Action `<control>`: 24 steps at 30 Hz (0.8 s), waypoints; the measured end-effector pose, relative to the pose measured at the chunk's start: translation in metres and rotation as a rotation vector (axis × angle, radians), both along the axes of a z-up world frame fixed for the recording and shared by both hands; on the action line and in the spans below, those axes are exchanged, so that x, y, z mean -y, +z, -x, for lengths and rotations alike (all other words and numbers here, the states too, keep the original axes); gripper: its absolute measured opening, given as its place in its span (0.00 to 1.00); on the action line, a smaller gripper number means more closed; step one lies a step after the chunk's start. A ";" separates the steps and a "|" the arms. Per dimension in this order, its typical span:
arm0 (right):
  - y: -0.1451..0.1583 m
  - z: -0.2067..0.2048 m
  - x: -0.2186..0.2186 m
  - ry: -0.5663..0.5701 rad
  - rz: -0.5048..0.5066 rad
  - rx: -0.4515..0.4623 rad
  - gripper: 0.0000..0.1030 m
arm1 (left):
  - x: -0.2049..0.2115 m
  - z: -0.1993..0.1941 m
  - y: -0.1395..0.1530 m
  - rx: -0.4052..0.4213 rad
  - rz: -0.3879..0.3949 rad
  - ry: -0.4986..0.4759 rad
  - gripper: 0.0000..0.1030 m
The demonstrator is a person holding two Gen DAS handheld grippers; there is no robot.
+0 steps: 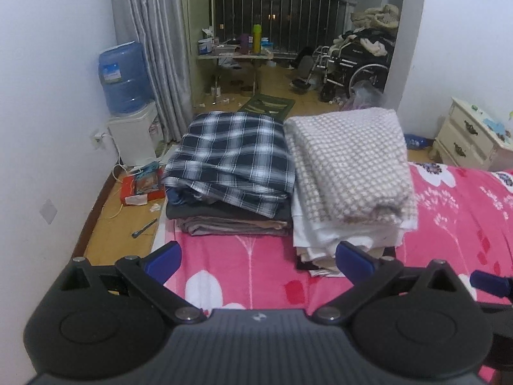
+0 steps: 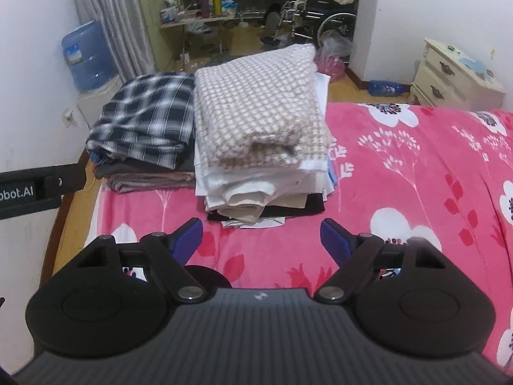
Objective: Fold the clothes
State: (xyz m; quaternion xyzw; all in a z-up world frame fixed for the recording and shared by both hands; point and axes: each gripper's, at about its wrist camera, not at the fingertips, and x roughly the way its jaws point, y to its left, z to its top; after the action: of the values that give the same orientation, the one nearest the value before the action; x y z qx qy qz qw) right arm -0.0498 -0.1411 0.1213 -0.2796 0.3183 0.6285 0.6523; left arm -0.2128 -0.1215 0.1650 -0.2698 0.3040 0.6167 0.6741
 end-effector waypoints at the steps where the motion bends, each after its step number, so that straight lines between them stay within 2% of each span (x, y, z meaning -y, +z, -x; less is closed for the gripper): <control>1: -0.001 0.002 -0.002 0.005 0.001 0.004 0.79 | 0.000 0.000 -0.001 -0.005 0.001 0.000 1.00; 11: 0.000 0.017 -0.009 0.048 0.006 0.025 0.81 | -0.002 0.004 -0.004 -0.016 0.018 -0.004 1.00; 24: 0.000 0.019 -0.007 0.038 0.016 0.032 0.81 | -0.001 0.011 -0.010 0.003 0.052 0.007 1.00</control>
State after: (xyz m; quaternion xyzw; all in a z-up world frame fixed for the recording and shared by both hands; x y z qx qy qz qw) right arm -0.0688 -0.1341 0.1216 -0.3007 0.3078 0.6335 0.6430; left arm -0.2237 -0.1205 0.1547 -0.2891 0.3177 0.6105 0.6654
